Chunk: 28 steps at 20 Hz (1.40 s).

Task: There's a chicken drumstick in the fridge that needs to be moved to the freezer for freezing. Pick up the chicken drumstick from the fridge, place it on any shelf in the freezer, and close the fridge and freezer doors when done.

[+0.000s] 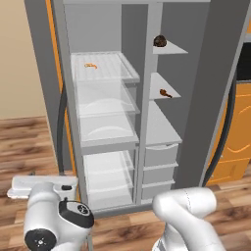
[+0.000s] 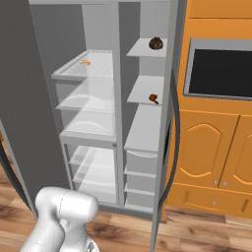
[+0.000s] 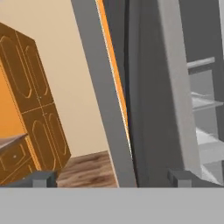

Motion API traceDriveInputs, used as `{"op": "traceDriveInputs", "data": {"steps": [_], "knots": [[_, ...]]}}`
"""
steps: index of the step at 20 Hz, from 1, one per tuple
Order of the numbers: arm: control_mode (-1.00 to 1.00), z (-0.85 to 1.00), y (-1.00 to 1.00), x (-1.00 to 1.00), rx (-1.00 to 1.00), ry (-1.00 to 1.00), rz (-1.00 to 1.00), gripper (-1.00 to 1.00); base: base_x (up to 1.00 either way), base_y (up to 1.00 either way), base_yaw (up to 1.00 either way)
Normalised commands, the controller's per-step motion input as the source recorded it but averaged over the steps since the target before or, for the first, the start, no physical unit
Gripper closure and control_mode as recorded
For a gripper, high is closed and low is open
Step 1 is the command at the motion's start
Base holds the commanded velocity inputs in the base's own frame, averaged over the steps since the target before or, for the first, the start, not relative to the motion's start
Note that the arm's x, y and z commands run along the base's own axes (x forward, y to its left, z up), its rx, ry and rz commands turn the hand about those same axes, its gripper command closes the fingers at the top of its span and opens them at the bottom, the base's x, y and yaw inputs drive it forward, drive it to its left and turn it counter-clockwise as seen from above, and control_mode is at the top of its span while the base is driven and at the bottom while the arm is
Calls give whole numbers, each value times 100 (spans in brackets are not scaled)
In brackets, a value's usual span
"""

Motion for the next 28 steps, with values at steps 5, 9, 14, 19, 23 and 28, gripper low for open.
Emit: {"op": "traceDriveInputs", "data": {"steps": [5,9,14,19,23,28], "knots": [[-100,-43,13,56,0,0,-17,-100,0,0,0],[-100,-33,9,52,0,0,-12,-100,0,0,0],[-100,-24,4,45,0,0,-6,-100,0,0,0],[-100,-34,53,46,0,2,-2,-100,0,0,0],[-100,-28,36,43,0,0,0,-100,0,0,0],[-100,-41,26,49,0,3,0,-100,0,0,0]]}}
